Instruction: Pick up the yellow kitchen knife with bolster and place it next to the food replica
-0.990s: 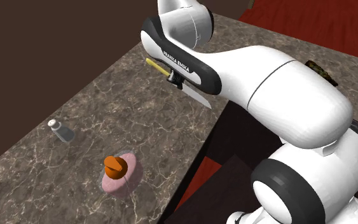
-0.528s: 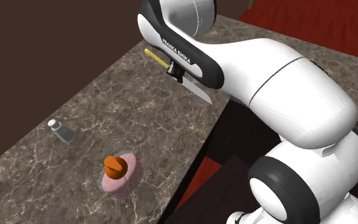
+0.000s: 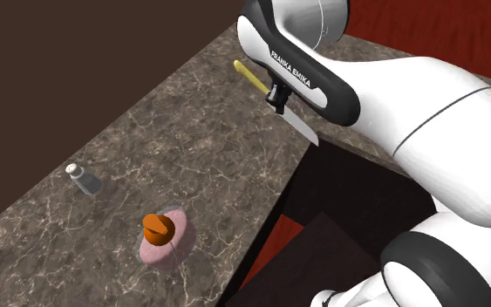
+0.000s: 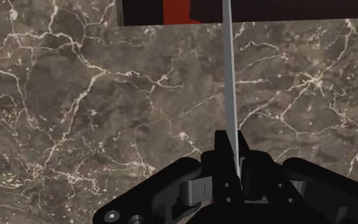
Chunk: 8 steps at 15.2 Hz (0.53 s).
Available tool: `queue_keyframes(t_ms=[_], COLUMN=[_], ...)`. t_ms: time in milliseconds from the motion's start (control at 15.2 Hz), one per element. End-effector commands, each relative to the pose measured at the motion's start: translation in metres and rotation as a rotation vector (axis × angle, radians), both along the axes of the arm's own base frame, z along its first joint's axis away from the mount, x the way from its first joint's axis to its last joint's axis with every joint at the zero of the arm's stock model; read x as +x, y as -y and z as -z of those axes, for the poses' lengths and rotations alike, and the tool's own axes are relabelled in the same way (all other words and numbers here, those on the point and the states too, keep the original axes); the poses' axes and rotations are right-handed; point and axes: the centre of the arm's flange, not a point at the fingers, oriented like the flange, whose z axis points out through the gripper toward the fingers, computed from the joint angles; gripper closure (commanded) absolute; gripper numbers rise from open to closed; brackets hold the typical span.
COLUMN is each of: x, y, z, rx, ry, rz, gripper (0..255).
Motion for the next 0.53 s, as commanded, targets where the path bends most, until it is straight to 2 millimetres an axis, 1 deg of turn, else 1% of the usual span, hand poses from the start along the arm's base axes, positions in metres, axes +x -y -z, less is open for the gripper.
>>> queue_keyframes(t_ms=[0,462], x=[-0.018,-0.082], y=[0.020,0.086], z=[-0.001,-0.001], rx=[0.001,0.001], ry=[-0.001,-0.001], rz=[-0.001,-0.001], gripper=[255,255])
